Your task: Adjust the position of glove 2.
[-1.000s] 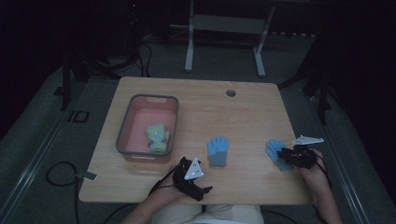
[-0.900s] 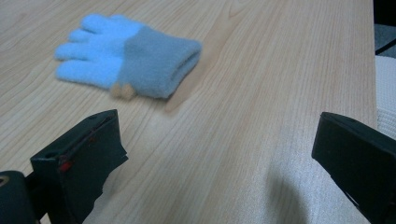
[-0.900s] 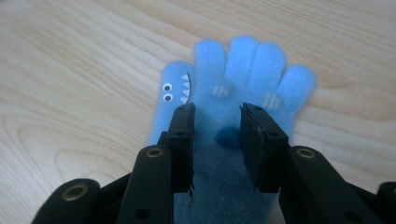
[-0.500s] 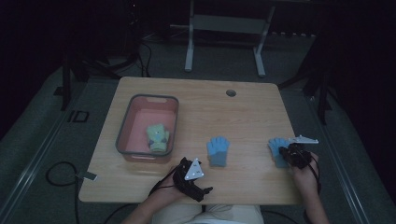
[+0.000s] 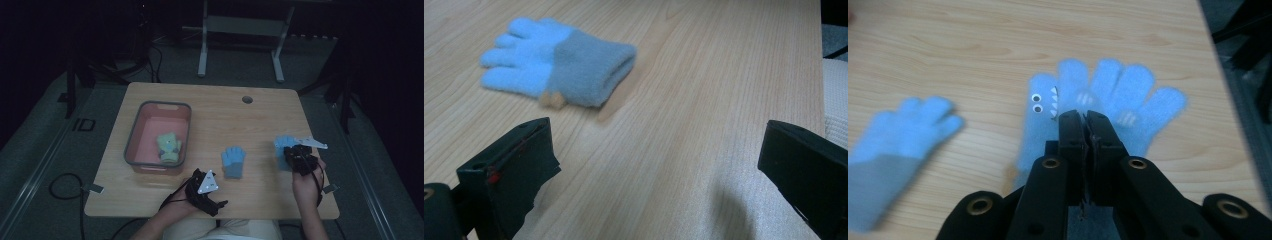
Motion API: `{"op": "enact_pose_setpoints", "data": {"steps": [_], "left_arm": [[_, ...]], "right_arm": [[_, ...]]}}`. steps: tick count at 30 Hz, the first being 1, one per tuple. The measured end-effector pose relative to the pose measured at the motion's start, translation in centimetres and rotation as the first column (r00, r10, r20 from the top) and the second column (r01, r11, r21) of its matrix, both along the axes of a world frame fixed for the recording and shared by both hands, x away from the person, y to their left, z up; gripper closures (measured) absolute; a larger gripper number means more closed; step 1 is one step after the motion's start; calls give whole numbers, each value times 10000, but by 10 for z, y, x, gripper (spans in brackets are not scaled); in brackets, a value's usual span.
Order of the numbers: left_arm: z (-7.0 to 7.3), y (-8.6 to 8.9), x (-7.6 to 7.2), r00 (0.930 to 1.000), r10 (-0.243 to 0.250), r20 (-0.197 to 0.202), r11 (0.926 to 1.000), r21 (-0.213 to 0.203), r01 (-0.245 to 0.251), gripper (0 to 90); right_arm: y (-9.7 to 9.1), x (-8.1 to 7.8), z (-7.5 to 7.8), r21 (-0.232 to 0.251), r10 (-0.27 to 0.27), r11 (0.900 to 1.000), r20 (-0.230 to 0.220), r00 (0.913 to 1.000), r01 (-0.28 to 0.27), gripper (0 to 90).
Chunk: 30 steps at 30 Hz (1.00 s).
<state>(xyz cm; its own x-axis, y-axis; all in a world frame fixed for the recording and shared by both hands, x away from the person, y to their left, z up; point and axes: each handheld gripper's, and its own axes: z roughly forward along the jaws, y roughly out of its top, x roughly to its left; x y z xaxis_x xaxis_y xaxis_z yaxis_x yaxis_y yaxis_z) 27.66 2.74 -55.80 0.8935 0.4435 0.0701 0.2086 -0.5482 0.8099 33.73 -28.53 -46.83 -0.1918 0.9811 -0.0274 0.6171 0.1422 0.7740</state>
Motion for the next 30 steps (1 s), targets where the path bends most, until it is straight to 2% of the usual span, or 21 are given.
{"op": "enact_pose_setpoints", "data": {"steps": [2, 6, 10, 15, 21, 27, 30], "left_arm": [[0, 0, 0, 10000, 0, 10, 10000, 0, 0, 16], [0, 0, 0, 10000, -18, 4, 10000, -2, 18, 17], [0, 0, 0, 10000, -6, 9, 10000, 13, 6, 16], [0, 0, 0, 10000, -5, 11, 10000, 19, 5, 17], [0, 0, 0, 10000, -10, -43, 10000, -71, 10, 17], [0, 0, 0, 10000, -30, -37, 10000, -61, 30, 17], [0, 0, 0, 10000, -24, -49, 10000, -56, 23, 17]], "right_arm": [[10, -2, -4, 114, 22, 9999, -109, 9999, -20, 868], [28, -3, -17, -296, 266, 9992, -349, 9990, -277, 868], [39, -3, -25, -267, 378, 9989, -584, 9976, -395, 867], [54, -1, -38, -341, 556, 9977, -670, 9962, -580, 866], [59, 6, -54, -392, 428, 9982, -894, 9951, -464, 863], [58, 10, -74, -377, 392, 9983, -1459, 9885, -451, 829], [58, 11, -76, -307, 396, 9985, -1437, 9888, -445, 815]]}}
